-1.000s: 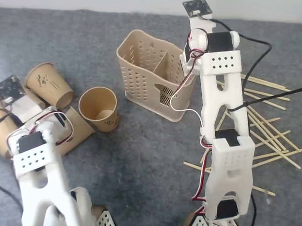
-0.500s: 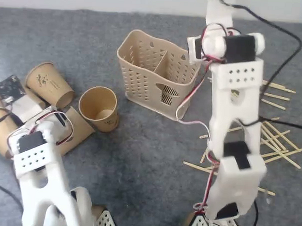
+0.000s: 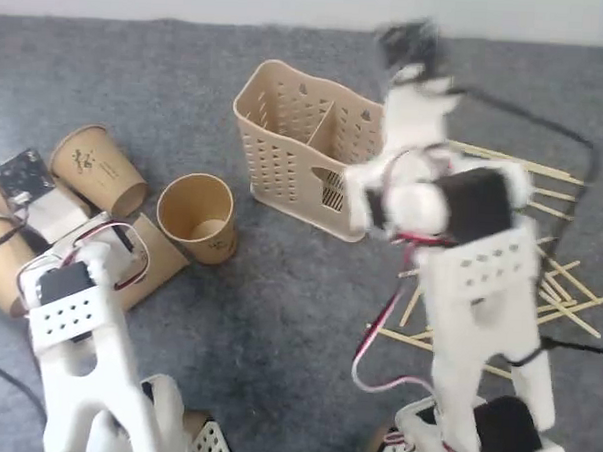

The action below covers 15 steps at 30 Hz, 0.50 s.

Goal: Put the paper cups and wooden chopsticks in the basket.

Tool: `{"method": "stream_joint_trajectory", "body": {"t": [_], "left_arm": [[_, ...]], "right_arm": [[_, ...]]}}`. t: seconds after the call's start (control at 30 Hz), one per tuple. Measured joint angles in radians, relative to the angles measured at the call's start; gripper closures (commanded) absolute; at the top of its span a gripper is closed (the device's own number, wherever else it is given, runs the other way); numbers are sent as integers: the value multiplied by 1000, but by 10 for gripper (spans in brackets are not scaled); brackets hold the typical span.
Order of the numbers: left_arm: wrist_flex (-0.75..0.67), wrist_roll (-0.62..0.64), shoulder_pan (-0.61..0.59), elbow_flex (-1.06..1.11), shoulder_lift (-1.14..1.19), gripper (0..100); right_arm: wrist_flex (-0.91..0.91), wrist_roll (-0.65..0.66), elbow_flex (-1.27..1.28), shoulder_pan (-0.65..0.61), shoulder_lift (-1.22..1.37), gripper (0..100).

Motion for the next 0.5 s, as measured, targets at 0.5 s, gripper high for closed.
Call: {"method": "stream_joint_trajectory", "body": {"t": [0.5], "left_arm": [[0,0,0,0,0,987]], "right_arm": [[-592,-103,671,15,-8,991]]}}
